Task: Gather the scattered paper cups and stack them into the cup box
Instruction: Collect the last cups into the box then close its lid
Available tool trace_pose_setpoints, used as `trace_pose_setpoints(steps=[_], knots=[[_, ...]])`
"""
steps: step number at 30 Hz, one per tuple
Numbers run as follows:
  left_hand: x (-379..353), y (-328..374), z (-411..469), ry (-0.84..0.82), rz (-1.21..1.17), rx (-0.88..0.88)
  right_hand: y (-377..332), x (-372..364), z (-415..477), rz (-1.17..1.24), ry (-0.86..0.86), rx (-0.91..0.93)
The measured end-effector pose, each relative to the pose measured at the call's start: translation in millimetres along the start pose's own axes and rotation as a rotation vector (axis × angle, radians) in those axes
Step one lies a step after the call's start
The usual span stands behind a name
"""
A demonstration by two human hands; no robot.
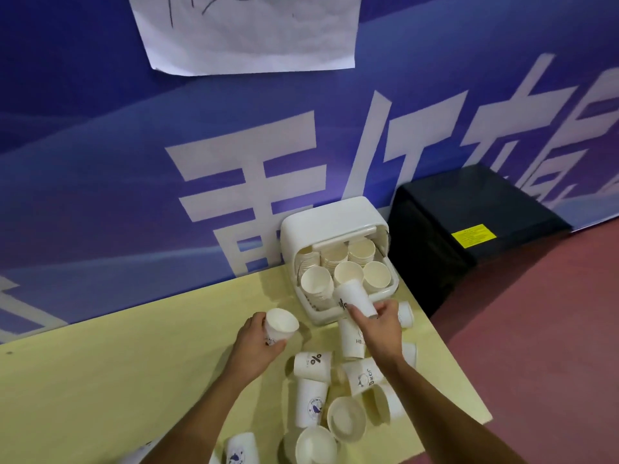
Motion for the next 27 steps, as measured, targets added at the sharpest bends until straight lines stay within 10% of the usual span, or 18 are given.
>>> trace_pose_setpoints(steps=[27], knots=[[-58, 49, 44, -0.011, -0.084, 0.004, -25, 43, 118, -0.418, -0.001, 0.216]])
Point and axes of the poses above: each hand's wrist, its own z-axis towards the middle knuckle, its own x-axis out of the back of the hand, y = z × x, the point moved 7 cm from there along z, towards the middle knuckle, and after that the axes turned 15 degrees about -y, right-handed, at the moved point
